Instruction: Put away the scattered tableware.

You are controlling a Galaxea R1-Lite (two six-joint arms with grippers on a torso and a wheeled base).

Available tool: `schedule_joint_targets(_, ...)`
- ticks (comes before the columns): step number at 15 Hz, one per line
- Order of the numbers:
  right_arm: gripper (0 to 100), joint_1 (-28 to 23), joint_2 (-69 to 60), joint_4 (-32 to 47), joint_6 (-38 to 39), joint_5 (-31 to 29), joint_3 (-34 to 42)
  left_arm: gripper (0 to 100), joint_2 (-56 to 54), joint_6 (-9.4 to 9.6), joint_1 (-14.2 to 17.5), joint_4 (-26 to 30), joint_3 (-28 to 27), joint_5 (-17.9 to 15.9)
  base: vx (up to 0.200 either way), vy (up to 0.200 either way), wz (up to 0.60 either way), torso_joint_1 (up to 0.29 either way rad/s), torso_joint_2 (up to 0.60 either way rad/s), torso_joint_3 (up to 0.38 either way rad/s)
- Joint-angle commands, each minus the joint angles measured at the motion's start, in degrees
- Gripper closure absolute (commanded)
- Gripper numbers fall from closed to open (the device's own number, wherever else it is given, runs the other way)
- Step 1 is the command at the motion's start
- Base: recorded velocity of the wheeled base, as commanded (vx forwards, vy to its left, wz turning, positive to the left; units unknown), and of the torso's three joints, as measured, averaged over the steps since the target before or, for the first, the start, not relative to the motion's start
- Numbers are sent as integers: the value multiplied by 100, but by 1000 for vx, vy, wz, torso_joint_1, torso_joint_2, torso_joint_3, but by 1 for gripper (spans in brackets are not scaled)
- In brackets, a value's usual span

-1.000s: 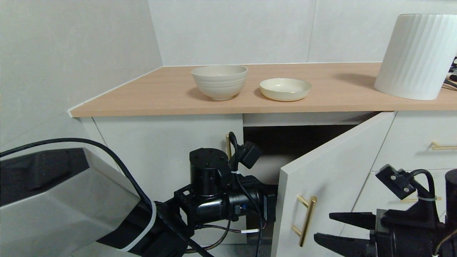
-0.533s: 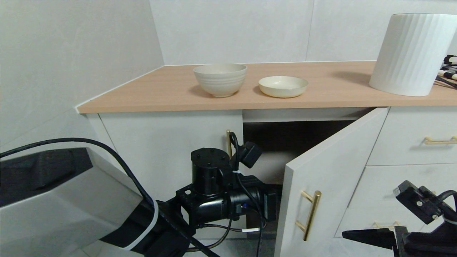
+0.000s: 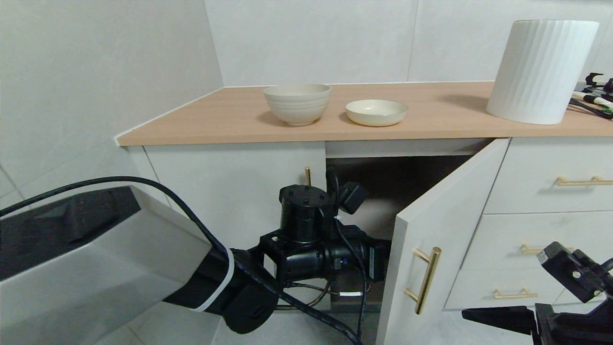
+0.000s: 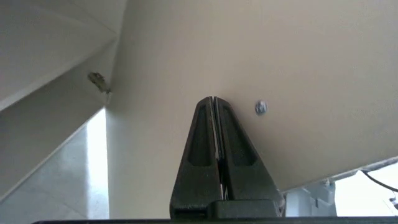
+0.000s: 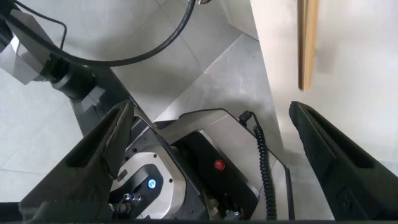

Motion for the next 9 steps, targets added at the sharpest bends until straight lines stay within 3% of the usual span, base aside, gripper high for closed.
schedule_joint_targets(1,0,1,-28,-3,2,1,0,100,0,-21,-6,171,-267,67,-200,0,0,-2,7,2)
schedule_joint_targets(3,0,10,-45,-3,2,1,0,100,18,-39,-23,224,-382,155,-200,0,0,12,2,2)
schedule_joint_targets(9,0,10,-107,-3,2,1,-8,100,176,-56,-129,672,-803,172,0,0,0,0,0,0)
